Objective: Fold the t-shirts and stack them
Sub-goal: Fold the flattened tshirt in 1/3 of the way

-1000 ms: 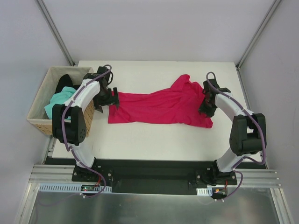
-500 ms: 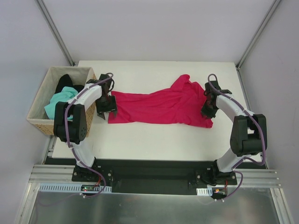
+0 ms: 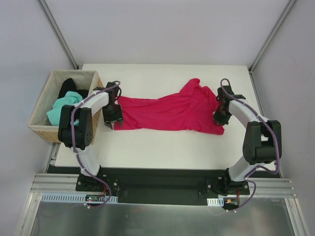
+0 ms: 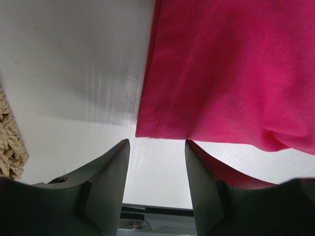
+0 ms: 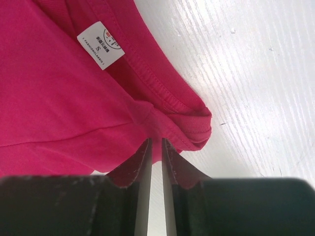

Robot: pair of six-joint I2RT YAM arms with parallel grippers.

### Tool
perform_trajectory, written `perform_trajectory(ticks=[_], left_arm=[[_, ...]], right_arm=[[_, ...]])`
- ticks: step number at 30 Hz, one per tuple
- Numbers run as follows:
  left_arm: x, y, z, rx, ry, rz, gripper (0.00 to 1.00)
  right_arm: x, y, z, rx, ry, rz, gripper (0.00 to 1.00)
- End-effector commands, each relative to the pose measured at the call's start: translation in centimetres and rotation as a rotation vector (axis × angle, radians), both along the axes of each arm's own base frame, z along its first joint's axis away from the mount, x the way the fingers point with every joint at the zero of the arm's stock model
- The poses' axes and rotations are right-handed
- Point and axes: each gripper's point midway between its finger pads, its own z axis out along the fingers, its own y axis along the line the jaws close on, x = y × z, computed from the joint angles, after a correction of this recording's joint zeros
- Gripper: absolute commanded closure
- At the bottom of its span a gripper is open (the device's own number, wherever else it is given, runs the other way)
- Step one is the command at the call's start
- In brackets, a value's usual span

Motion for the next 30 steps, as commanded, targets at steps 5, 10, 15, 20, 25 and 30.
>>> perform_trajectory(ticks=[5, 10, 15, 20, 25, 30], left_arm=[[0.2, 0.1, -0.6, 0.016, 0.019, 0.011, 0.52], [0.2, 0.4, -1.0, 0.019, 0.029, 0.023, 0.53], [0.2, 0.7, -1.2, 0.018, 0.034, 0.028, 0.57], [0.2, 0.9, -1.6, 0.018, 0.04, 0.034, 0.61], [0.1, 0.9, -2.1, 0.017, 0.05, 0.038, 0.69], [0.0, 0.8, -2.5, 0.009, 0.057, 0.041, 0.89]], right_arm=[[1.2, -0.5, 2.0, 0.001, -0.032, -0.003, 0.85], [1.5, -0.6, 2.1, -0.003, -0.025, 0.0, 0.86], [1.8, -0.6, 2.2, -0.003, -0.02, 0.0, 0.87], [1.9, -0.6, 2.3, -0.004, -0.014, 0.001, 0.88], [1.9, -0.7, 2.5, -0.011, -0.006, 0.004, 0.88], [1.8, -0.8, 2.6, -0.016, 0.002, 0.009, 0.89]])
